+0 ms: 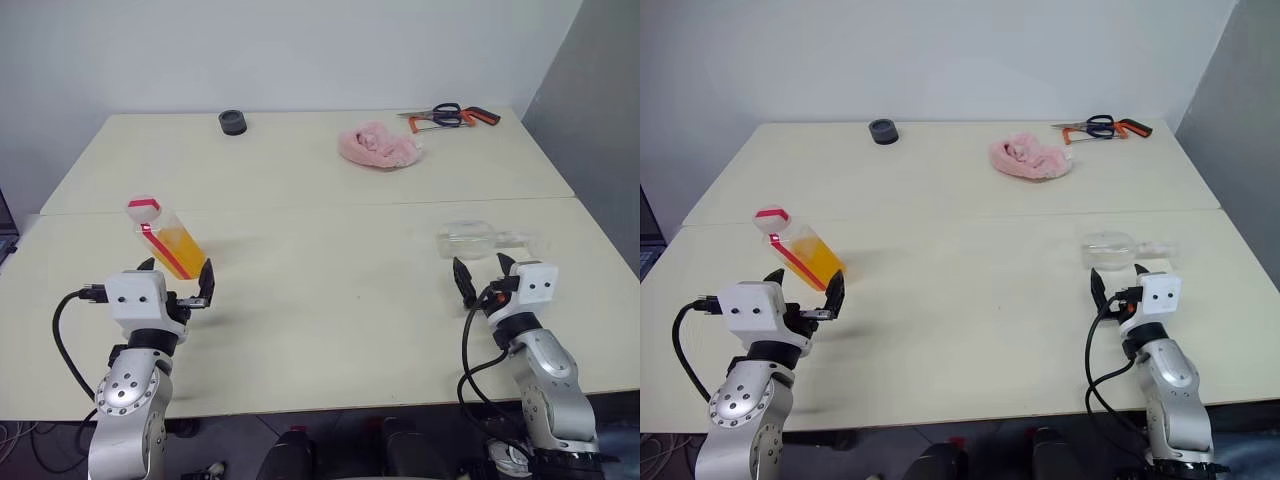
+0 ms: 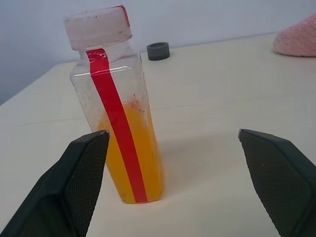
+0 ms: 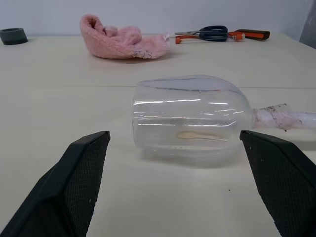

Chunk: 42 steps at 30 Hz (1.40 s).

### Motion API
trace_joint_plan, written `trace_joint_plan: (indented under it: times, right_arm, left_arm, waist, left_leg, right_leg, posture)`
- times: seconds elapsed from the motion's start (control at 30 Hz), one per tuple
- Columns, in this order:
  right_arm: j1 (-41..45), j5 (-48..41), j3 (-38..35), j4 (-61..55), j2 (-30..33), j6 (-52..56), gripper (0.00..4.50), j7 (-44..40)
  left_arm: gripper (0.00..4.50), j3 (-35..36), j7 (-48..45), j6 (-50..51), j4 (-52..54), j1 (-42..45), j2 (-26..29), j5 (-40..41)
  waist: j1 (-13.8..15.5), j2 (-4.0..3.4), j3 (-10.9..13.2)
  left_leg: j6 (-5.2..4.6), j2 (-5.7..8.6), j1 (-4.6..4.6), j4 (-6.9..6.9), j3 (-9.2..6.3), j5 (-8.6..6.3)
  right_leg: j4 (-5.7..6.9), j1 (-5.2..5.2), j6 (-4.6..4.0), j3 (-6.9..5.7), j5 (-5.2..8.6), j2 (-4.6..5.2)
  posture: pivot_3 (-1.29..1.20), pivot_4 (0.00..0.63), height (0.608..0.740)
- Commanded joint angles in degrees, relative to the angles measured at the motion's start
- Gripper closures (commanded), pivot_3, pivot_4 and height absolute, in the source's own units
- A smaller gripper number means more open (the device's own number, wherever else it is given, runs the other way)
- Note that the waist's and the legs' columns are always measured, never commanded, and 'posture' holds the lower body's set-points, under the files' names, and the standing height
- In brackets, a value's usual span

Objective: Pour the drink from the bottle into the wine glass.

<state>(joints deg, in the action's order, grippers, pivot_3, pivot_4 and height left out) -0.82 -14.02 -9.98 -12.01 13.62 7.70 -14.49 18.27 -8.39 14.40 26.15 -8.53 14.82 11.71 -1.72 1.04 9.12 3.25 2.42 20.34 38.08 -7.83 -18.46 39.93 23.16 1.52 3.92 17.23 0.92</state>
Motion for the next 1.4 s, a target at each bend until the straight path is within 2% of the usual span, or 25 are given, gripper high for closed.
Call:
trace_joint_plan:
  times: [0.03, 0.57, 1.03, 1.17, 1.4]
  right_arm:
    - [0.85, 0.22, -0.31, -1.36, 0.41, -1.45, 0.00, -0.26]
    - [0.66, 0.15, 0.12, -2.00, 0.39, -0.66, 0.00, -0.50]
    - [0.56, -0.78, 0.10, -3.66, 0.65, 1.04, 0.00, -0.90]
    - [0.10, -2.38, 1.75, -6.15, 1.46, 2.40, 0.00, -3.96]
    - [1.43, -5.93, 4.18, -10.51, 3.96, 7.12, 0.00, -8.76]
  left_arm:
    - [0.02, 0.71, 0.34, -0.89, 2.50, 0.29, 0.34, -0.07]
    - [0.02, 0.83, 2.11, 0.93, 2.97, 0.02, 0.39, -1.41]
    - [0.02, 4.71, 3.41, 4.50, 3.74, -0.50, -0.90, 3.74]
    - [0.02, 5.86, 3.42, 4.52, 3.36, -1.44, -1.54, 4.70]
    - [0.02, 4.42, 1.87, 7.24, 3.11, -0.28, 1.01, 4.67]
  waist:
    - [0.00, 0.00, 0.00]
    - [0.00, 0.00, 0.00]
    - [0.00, 0.00, 0.00]
    - [-0.01, 0.00, 0.00]
    - [0.02, 0.01, 0.00]
  left_leg:
    - [0.00, 0.00, 0.00, 0.00, -0.01, 0.00]
    - [0.01, 0.00, 0.00, 0.00, -0.01, 0.00]
    - [0.01, 0.00, 0.00, 0.00, -0.01, 0.00]
    - [0.01, 0.00, 0.00, 0.00, 0.00, 0.00]
    - [0.00, 0.00, 0.00, 0.00, -0.05, 0.00]
  right_leg:
    - [0.00, 0.00, 0.00, -0.01, 0.00, 0.00]
    - [0.00, 0.00, 0.00, -0.01, 0.00, 0.00]
    - [0.00, 0.00, 0.00, -0.01, 0.00, 0.00]
    - [0.00, 0.00, 0.00, 0.00, 0.00, 0.00]
    - [-0.02, -0.02, 0.00, -0.04, 0.00, 0.00]
  posture:
    - [0.00, 0.150, 0.740]
    - [0.00, 0.150, 0.740]
    - [0.00, 0.150, 0.740]
    - [0.00, 0.150, 0.740]
    - [0.00, 0.150, 0.740]
